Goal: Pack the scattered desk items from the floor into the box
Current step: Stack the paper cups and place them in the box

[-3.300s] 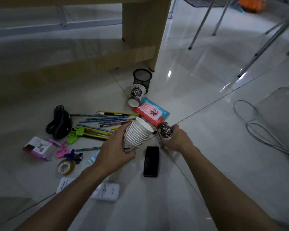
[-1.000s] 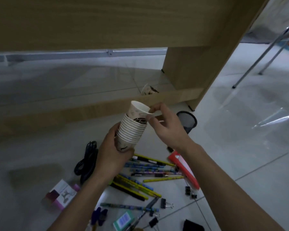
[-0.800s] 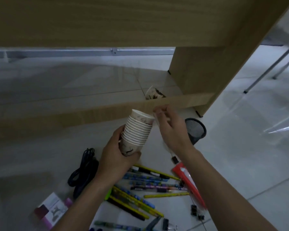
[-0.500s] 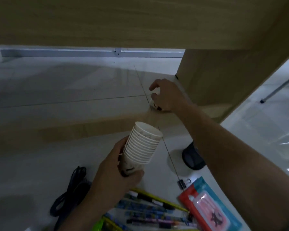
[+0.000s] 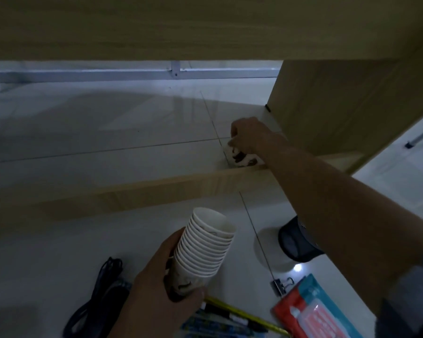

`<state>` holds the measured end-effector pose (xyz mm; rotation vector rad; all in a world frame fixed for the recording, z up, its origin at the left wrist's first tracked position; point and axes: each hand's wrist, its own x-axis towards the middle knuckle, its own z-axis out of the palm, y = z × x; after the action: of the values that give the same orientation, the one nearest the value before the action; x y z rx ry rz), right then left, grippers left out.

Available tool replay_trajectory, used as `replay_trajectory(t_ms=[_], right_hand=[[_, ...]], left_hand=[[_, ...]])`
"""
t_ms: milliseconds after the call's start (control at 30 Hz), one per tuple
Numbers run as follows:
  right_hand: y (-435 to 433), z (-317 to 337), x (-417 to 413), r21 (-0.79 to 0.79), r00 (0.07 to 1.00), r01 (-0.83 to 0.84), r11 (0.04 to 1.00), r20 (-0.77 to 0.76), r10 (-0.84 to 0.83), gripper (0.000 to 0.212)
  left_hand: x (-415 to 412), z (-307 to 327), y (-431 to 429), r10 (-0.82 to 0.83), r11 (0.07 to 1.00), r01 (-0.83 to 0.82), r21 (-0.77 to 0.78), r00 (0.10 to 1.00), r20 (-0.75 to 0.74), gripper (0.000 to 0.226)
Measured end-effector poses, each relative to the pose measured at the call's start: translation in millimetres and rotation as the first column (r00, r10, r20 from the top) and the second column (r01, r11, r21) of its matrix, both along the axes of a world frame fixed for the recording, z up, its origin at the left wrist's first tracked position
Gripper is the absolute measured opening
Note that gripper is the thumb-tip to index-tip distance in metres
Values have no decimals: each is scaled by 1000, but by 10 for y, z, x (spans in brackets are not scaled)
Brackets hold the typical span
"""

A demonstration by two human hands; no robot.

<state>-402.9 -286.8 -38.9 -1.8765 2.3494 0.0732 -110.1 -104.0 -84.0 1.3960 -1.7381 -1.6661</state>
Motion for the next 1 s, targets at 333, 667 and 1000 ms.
replay_trajectory(t_ms=[333, 667, 1000], right_hand=[[1308, 604, 558, -614, 730, 141, 776, 594, 337, 19], [2607, 435, 1311, -289, 636, -26, 957, 733, 239, 12], [3065, 481, 2630, -255, 291, -18, 967, 924, 249, 86]], left_hand=[[61, 81, 95, 216, 973, -224, -50, 968, -130, 78], [590, 340, 715, 168, 941, -172, -292, 985, -38, 88], [1413, 836, 1234, 226, 884, -270, -380, 961, -158, 68]])
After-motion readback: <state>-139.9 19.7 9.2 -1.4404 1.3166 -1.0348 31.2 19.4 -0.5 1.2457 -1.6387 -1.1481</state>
